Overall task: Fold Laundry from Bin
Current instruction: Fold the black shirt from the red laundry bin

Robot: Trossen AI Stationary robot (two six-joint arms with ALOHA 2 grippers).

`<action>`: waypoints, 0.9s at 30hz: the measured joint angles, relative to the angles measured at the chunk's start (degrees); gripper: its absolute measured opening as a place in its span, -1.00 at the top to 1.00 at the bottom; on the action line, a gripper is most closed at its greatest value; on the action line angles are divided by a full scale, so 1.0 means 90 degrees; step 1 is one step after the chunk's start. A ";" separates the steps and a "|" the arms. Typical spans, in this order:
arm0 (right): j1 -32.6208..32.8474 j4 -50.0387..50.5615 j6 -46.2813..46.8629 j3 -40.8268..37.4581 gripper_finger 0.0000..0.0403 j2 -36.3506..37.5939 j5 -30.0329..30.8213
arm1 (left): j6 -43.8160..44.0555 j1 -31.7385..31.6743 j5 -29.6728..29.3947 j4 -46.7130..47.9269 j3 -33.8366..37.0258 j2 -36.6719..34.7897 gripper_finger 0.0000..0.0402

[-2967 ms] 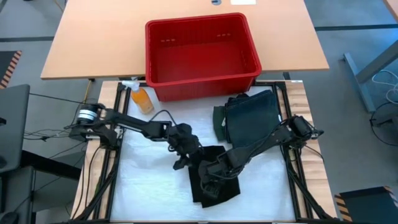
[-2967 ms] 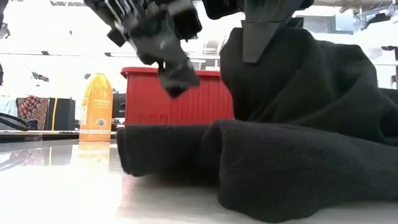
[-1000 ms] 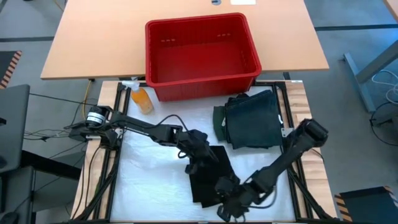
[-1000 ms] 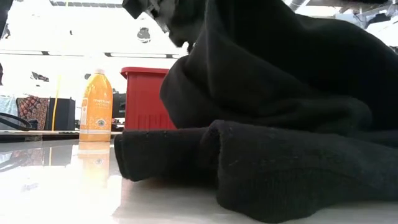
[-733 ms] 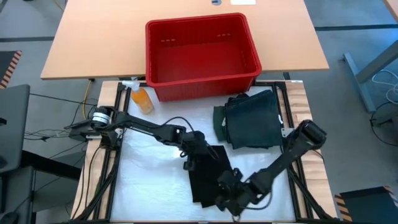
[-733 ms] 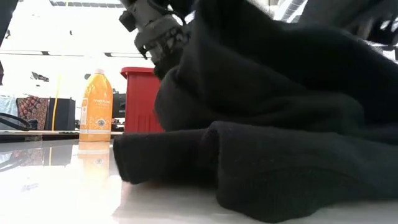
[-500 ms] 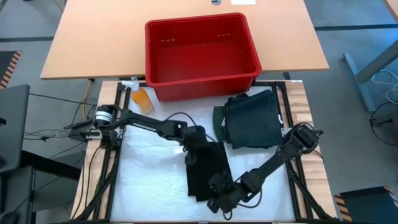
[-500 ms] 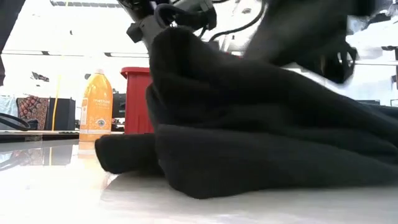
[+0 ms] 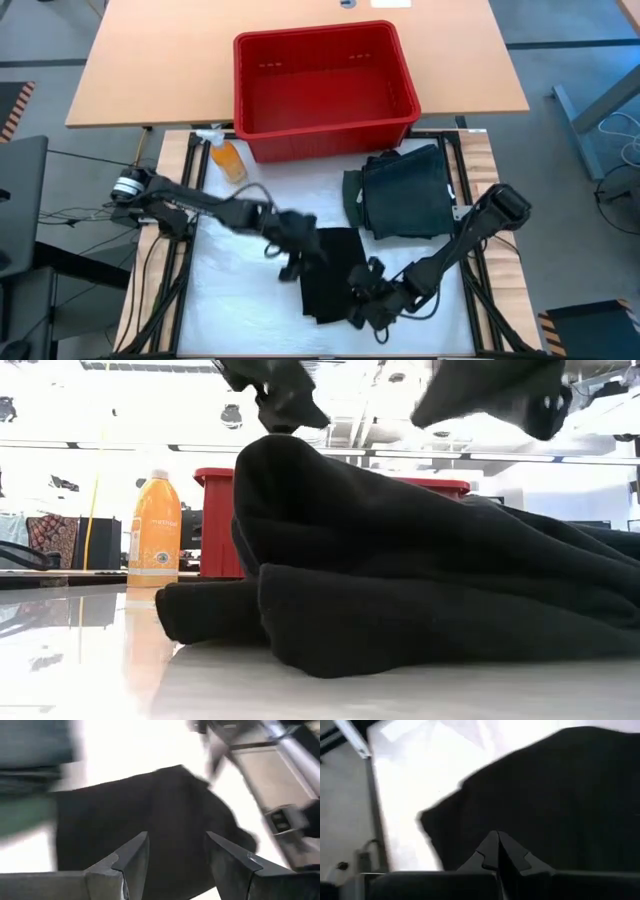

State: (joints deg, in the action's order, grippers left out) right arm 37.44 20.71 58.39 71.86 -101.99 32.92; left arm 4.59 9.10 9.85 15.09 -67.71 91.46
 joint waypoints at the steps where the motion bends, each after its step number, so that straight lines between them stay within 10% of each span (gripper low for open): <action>1: -0.0067 0.0019 -0.0010 -0.0169 0.90 0.0125 0.0024 | 0.0129 0.0203 -0.0002 -0.0216 0.0108 -0.0009 0.10; 6: -0.0634 -0.0699 -0.0689 -0.1352 0.91 0.0863 -0.0279 | 0.1204 0.1066 -0.0426 -0.1697 0.0721 0.0051 0.10; 16: -0.2099 -0.3017 -0.2682 -0.2795 0.91 0.1180 -0.2006 | 0.4162 0.2137 -0.3785 -0.4010 0.1088 0.0711 0.10; 27: -0.2598 -0.3034 -0.2504 -0.2799 0.91 0.0761 -0.2009 | 0.6521 0.2612 -0.3607 -0.2988 0.0844 0.2008 0.10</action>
State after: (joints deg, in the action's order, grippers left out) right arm 14.05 -6.60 35.85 46.67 -95.14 14.84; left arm 63.28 32.61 -22.62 -11.80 -60.12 109.53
